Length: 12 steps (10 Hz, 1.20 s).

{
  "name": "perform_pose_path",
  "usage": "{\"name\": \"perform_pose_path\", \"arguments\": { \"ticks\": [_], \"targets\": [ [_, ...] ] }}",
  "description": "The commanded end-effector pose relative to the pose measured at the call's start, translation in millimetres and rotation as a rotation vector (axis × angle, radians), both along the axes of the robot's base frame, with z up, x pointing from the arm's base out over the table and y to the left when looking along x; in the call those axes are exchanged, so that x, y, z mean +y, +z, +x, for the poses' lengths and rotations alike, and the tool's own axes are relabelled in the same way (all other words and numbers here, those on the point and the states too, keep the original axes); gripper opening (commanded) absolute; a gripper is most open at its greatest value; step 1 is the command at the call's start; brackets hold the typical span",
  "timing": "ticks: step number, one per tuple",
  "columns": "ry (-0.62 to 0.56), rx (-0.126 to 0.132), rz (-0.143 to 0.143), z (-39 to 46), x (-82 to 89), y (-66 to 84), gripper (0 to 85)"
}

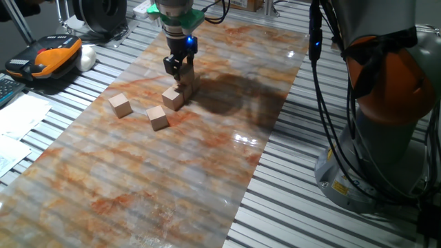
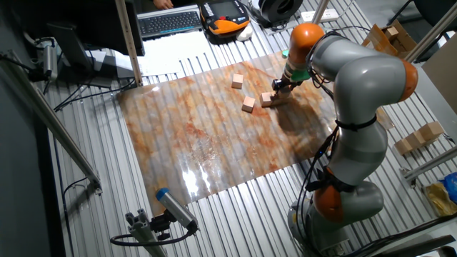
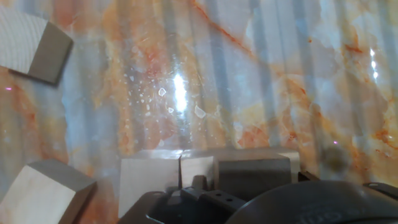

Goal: Stack the blocks into a pyramid shape

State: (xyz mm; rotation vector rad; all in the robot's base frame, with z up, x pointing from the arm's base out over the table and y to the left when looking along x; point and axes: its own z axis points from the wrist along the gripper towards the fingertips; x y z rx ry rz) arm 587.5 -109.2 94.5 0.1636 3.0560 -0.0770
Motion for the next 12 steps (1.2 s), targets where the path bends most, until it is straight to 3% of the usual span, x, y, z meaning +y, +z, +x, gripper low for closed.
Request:
{"name": "perform_pose_path", "arguments": {
  "ticks": [1,5,6,7,8,9,10,11,12],
  "targets": [
    [0.000,-0.002,-0.002,-0.6,-0.3,2.7,68.0],
    [-0.025,0.000,0.002,-3.9,5.9,21.7,68.0],
    [-0.023,0.013,0.006,-3.9,8.0,28.9,51.0],
    [-0.022,0.028,0.027,-3.3,9.5,38.9,51.0],
    [-0.014,0.062,0.066,0.0,11.5,50.7,51.0],
    [-0.007,0.085,0.079,3.2,15.9,57.1,34.0],
    [0.012,0.094,0.094,5.0,20.8,58.8,34.0],
    [0.023,0.097,0.120,4.3,23.8,57.0,17.0],
    [0.035,0.107,0.131,4.0,25.3,55.7,17.0]
  ]
}}
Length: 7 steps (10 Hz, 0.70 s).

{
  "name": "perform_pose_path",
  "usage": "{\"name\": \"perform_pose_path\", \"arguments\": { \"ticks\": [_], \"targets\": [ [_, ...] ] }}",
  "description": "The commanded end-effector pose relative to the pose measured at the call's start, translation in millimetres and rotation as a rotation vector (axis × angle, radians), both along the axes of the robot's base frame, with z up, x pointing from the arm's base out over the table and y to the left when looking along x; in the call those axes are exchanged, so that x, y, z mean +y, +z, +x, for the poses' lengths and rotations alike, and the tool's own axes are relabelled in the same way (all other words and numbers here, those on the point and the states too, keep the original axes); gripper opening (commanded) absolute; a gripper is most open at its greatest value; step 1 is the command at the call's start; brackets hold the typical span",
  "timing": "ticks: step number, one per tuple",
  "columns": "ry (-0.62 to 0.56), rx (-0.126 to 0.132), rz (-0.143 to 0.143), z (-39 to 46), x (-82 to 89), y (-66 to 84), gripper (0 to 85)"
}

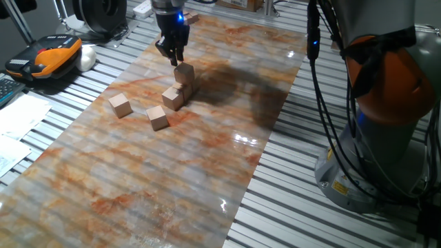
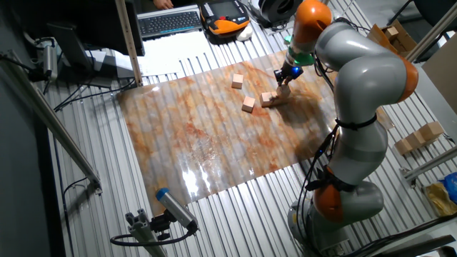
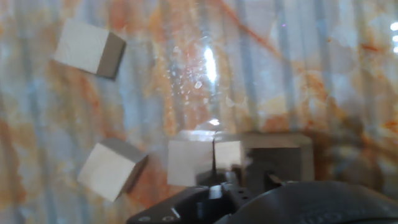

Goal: Stack the blocks into a pyramid shape

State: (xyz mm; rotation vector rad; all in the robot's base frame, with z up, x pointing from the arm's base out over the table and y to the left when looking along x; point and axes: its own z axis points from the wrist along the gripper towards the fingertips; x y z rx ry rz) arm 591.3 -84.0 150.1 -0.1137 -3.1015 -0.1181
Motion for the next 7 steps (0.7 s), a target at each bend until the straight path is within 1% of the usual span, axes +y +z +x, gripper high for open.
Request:
{"name": "perform_pose_path", "arguments": {
  "ticks": [1,2,3,4,5,6,7],
  "targets": [
    [0.001,0.006,0.012,0.1,0.7,0.0,0.0],
    [-0.004,-0.007,-0.005,-0.7,2.9,-1.3,0.0],
    [-0.003,-0.021,-0.042,-2.1,7.6,-4.0,0.0],
    [-0.016,-0.032,-0.036,-6.3,16.1,-7.0,0.0],
    [-0.016,-0.049,-0.045,-10.6,24.5,-9.0,0.0],
    [-0.012,-0.058,-0.013,-14.5,30.4,-11.2,0.0],
    [-0.024,-0.071,-0.002,-17.3,36.0,-13.5,0.0]
  ]
}}
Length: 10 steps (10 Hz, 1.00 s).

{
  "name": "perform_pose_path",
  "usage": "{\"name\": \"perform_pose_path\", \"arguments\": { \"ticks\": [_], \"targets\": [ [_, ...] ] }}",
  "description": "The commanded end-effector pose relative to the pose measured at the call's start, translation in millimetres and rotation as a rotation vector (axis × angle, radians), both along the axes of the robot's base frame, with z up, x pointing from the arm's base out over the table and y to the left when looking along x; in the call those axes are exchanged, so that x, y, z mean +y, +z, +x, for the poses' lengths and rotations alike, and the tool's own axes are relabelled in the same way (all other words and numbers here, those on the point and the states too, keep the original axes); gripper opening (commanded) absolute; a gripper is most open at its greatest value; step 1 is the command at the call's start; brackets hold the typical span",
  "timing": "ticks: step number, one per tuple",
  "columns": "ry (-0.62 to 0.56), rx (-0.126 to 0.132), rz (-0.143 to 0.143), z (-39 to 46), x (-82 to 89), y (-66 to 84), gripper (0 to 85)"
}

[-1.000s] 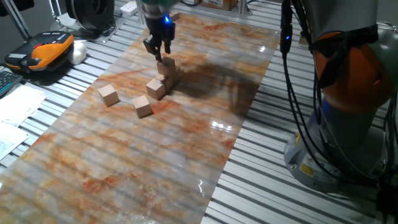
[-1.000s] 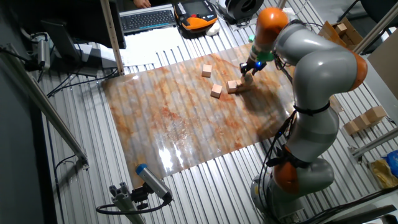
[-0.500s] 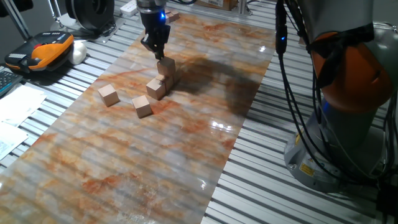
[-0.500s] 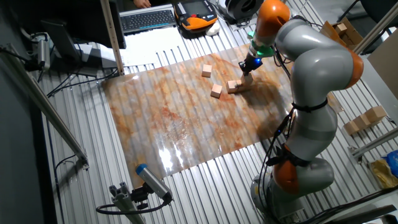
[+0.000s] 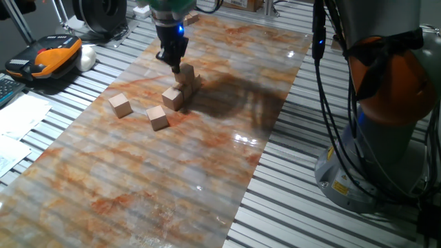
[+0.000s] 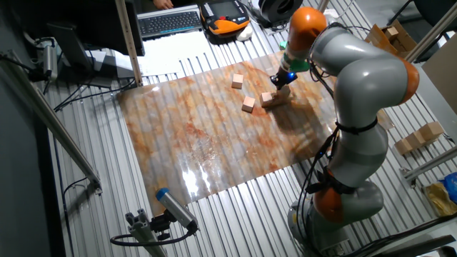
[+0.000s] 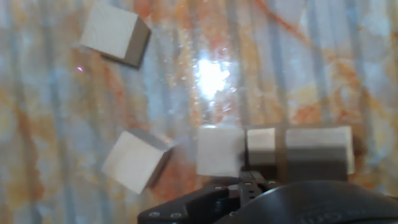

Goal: Stack the blocks into a pyramid shape

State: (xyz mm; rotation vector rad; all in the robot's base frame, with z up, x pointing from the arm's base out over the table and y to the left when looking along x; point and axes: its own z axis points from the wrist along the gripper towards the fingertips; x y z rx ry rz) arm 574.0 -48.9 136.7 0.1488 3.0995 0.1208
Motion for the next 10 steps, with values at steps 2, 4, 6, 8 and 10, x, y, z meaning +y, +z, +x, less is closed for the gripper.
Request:
{"name": "perform_pose_path", "arguments": {
  "ticks": [2,4,6,8,10],
  "targets": [
    [0.016,-0.021,0.031,-0.3,7.1,-0.6,0.0],
    [0.000,-0.036,0.006,0.7,14.1,-0.6,0.0],
    [-0.048,-0.043,-0.085,-4.2,20.9,-6.5,0.0],
    [-0.112,-0.001,-0.165,-7.5,33.6,-15.3,0.0],
    [-0.117,0.028,-0.068,-8.8,38.0,-17.9,0.0]
  ]
}}
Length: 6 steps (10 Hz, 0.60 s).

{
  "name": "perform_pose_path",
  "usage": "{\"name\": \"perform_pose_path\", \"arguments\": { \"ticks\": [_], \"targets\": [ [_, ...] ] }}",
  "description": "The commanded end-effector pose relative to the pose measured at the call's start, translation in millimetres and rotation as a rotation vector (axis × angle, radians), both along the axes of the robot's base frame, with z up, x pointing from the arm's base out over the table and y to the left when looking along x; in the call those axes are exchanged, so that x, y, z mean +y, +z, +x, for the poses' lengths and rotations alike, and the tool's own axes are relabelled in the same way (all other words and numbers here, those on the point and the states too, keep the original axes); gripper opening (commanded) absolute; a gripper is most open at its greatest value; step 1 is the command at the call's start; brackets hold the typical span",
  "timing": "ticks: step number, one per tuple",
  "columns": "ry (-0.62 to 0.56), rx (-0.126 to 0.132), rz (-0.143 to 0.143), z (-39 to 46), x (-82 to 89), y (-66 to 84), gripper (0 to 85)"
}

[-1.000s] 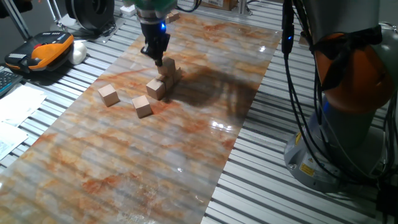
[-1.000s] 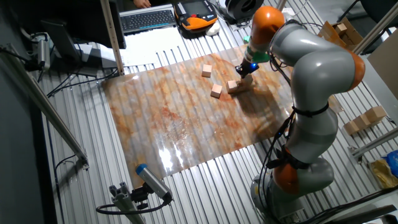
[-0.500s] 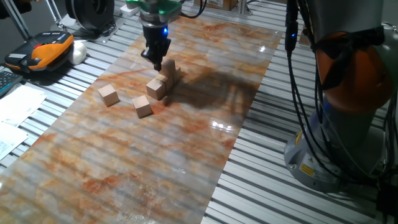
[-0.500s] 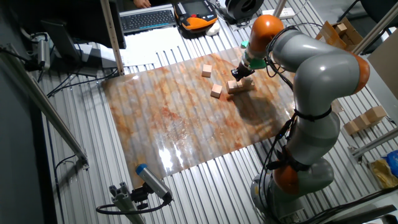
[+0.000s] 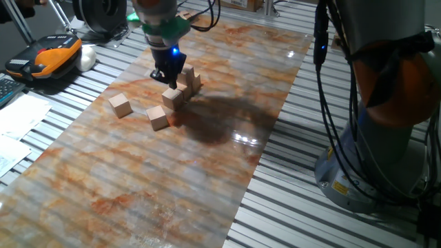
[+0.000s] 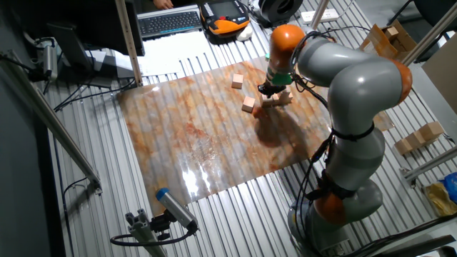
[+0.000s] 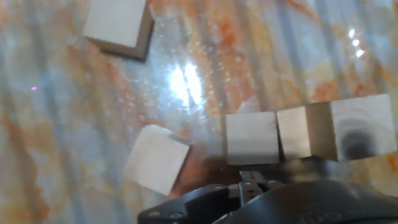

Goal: Stack the blocks into a pyramid shape

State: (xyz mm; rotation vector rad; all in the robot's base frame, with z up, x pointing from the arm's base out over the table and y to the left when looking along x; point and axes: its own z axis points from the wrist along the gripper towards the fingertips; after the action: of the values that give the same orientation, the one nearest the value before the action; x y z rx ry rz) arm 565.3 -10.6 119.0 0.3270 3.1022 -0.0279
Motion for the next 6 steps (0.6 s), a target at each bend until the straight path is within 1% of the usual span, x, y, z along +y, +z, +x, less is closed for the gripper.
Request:
{"name": "perform_pose_path", "arguments": {
  "ticks": [1,2,3,6],
  "targets": [
    [0.002,0.011,0.036,0.5,1.0,-0.3,0.0],
    [0.002,0.006,0.041,0.9,2.3,-0.4,0.0],
    [0.006,0.009,0.059,1.8,2.9,-1.4,0.0],
    [-0.010,0.011,0.058,3.4,10.9,-5.1,0.0]
  ]
}}
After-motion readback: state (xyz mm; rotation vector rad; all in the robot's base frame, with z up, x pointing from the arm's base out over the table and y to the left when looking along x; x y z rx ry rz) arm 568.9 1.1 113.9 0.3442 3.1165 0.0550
